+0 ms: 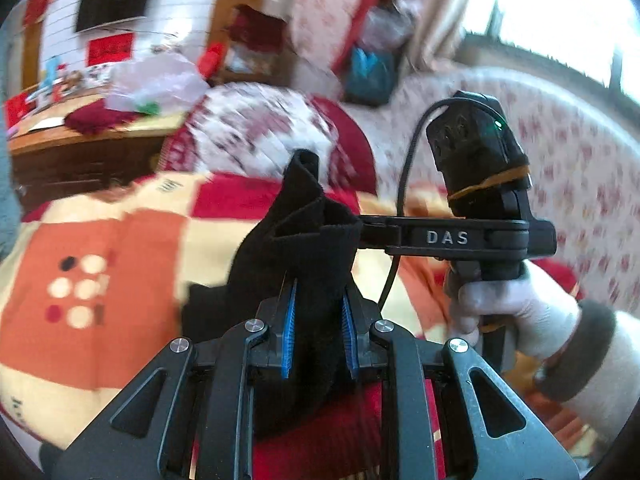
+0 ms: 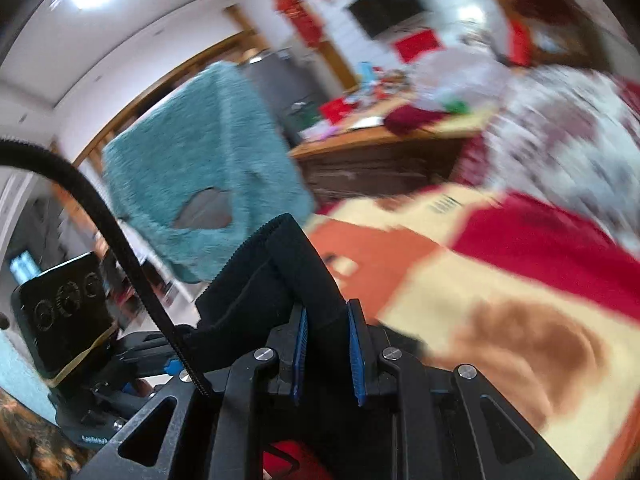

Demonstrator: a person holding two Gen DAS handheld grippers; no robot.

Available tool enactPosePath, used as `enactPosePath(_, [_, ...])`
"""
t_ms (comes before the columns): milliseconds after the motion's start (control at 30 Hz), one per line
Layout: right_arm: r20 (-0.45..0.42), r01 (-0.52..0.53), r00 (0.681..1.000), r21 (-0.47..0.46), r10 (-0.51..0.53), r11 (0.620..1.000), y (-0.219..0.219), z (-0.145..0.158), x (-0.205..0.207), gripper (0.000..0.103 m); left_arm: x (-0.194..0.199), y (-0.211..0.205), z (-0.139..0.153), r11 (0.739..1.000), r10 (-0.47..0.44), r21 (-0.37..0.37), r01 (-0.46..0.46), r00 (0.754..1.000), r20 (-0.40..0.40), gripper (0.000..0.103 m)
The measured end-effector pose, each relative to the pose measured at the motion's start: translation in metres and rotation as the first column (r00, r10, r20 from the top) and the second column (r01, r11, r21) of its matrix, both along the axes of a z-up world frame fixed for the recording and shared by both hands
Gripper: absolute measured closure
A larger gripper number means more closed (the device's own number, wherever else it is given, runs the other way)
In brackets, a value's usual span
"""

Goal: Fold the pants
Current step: 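Lift the pants edge with both grippers and fold it over the stack, then open both grippers and press the folded pants flat on the blanket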

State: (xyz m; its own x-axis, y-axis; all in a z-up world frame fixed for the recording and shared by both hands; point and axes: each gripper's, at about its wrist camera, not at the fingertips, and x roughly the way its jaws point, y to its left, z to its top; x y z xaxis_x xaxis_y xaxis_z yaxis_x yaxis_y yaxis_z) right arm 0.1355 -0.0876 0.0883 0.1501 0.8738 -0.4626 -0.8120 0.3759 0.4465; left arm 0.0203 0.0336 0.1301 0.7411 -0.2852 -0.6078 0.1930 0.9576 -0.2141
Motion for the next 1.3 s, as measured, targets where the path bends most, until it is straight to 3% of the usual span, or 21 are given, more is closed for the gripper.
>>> enactPosePath(67, [-0.064, 0.088, 0.994, -0.037, -0.090, 0.995, -0.030, -0.031, 0.009, 0.082, 0.006, -0.024, -0.020, 0.998, -0.047, 0.031, 0.048, 0.998, -0.036, 0.084])
enactPosePath(133, [-0.093, 0.180, 0.977, -0.107, -0.190, 0.978, -0.053, -0.051, 0.014, 0.068, 0.009, -0.043, -0.037, 0.993, -0.098, 0.054, 0.103, 0.991, -0.086, 0.084])
enactPosePath(167, [-0.120, 0.236, 0.959, -0.157, -0.256, 0.959, -0.068, -0.064, 0.017, 0.053, 0.007, -0.052, -0.043, 0.989, -0.128, 0.061, 0.135, 0.986, -0.107, 0.084])
enactPosePath(200, [-0.139, 0.274, 0.944, -0.183, -0.300, 0.944, -0.078, -0.070, 0.018, 0.050, 0.002, -0.057, -0.042, 0.986, -0.149, 0.064, 0.157, 0.982, -0.113, 0.084])
enactPosePath(267, [-0.164, 0.342, 0.911, -0.213, -0.379, 0.915, -0.098, -0.075, 0.018, 0.050, -0.007, -0.061, -0.036, 0.978, -0.188, 0.071, 0.196, 0.976, -0.112, 0.083])
enactPosePath(333, [-0.194, 0.405, 0.878, -0.187, -0.438, 0.895, -0.123, -0.071, 0.014, 0.050, -0.014, -0.052, -0.028, 0.976, -0.200, 0.062, 0.207, 0.975, -0.102, 0.083])
enactPosePath(433, [-0.237, 0.474, 0.839, -0.122, -0.489, 0.872, -0.149, -0.058, 0.003, 0.049, -0.021, -0.025, -0.014, 0.979, -0.202, -0.029, 0.200, 0.972, -0.118, 0.079])
enactPosePath(600, [-0.298, 0.468, 0.837, -0.042, -0.458, 0.883, -0.155, -0.045, -0.021, 0.040, -0.034, 0.007, 0.005, 0.982, -0.181, -0.063, 0.177, 0.980, -0.080, 0.071])
enactPosePath(700, [-0.337, 0.446, 0.837, -0.036, -0.431, 0.894, -0.140, -0.045, -0.030, 0.040, -0.035, 0.001, 0.001, 0.978, -0.201, -0.074, 0.194, 0.975, -0.094, 0.071])
enactPosePath(767, [-0.388, 0.435, 0.834, 0.024, -0.392, 0.900, -0.135, -0.050, -0.036, 0.037, -0.035, -0.005, -0.002, 0.975, -0.215, -0.078, 0.207, 0.971, -0.109, 0.071])
enactPosePath(900, [-0.516, 0.442, 0.795, 0.132, -0.320, 0.887, -0.133, -0.071, -0.039, 0.032, -0.044, -0.009, 0.005, 0.962, -0.261, -0.101, 0.252, 0.962, -0.082, 0.065])
enactPosePath(967, [-0.576, 0.457, 0.759, 0.140, -0.303, 0.878, -0.133, -0.086, -0.040, 0.029, -0.046, -0.005, 0.008, 0.966, -0.250, -0.078, 0.245, 0.965, -0.073, 0.063])
enactPosePath(1067, [-0.546, 0.468, 0.754, 0.058, -0.364, 0.882, -0.131, -0.091, -0.043, 0.029, -0.042, 0.009, 0.005, 0.978, -0.203, -0.054, 0.199, 0.976, -0.082, 0.063])
enactPosePath(1200, [-0.523, 0.457, 0.766, 0.034, -0.374, 0.889, -0.129, -0.090, -0.044, 0.029, -0.022, 0.032, -0.011, 0.993, -0.114, -0.023, 0.112, 0.985, -0.126, 0.063])
enactPosePath(1300, [-0.439, 0.444, 0.804, -0.006, -0.401, 0.896, -0.119, -0.084, -0.041, 0.029, -0.005, 0.045, -0.033, 0.999, -0.040, 0.004, 0.041, 0.983, -0.178, 0.063])
